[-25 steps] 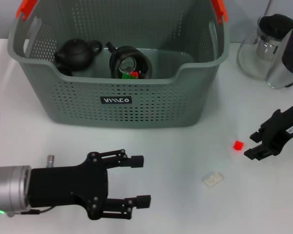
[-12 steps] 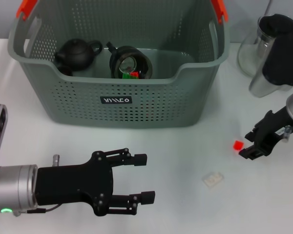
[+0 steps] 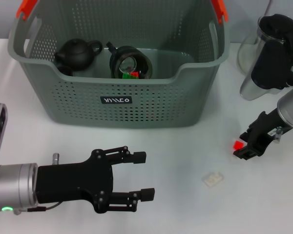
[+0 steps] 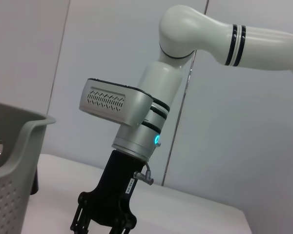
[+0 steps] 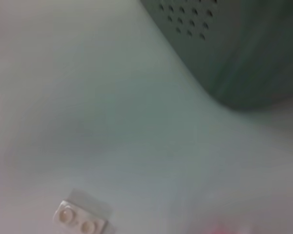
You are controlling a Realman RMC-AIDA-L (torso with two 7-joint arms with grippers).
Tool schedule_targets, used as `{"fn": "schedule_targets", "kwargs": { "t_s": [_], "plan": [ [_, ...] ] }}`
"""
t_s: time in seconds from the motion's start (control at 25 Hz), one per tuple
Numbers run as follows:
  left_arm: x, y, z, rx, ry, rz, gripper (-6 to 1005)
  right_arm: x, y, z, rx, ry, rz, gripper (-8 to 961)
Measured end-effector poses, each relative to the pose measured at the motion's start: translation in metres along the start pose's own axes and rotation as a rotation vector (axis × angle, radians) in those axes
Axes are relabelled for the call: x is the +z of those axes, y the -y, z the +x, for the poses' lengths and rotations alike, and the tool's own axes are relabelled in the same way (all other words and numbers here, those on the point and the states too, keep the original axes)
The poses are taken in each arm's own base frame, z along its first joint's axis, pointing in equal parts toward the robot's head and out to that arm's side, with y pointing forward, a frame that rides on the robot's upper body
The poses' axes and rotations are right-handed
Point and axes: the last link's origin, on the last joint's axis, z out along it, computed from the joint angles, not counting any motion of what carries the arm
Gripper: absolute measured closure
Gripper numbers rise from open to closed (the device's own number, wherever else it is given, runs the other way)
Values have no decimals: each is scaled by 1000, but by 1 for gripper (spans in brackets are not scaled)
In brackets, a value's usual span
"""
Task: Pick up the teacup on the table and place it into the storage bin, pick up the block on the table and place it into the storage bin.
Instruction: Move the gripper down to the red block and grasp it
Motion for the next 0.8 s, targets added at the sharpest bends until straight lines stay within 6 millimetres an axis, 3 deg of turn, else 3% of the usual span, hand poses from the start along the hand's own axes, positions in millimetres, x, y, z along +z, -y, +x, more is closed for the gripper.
{"fn": "schedule_targets", "kwargs": {
  "t_s": [0.36,0.68,0.8],
  "plan": [
    [0,1,-2,-3,6,11,190,3,1,-4,-5,-5,6,436],
    [0,2,-4,-12,11,20,190,5,-1,-7,-23,-19,4,544],
    [1,3,-5,-13,15,26,190,6,-3,-9,-32,-29,8,640]
  ]
}}
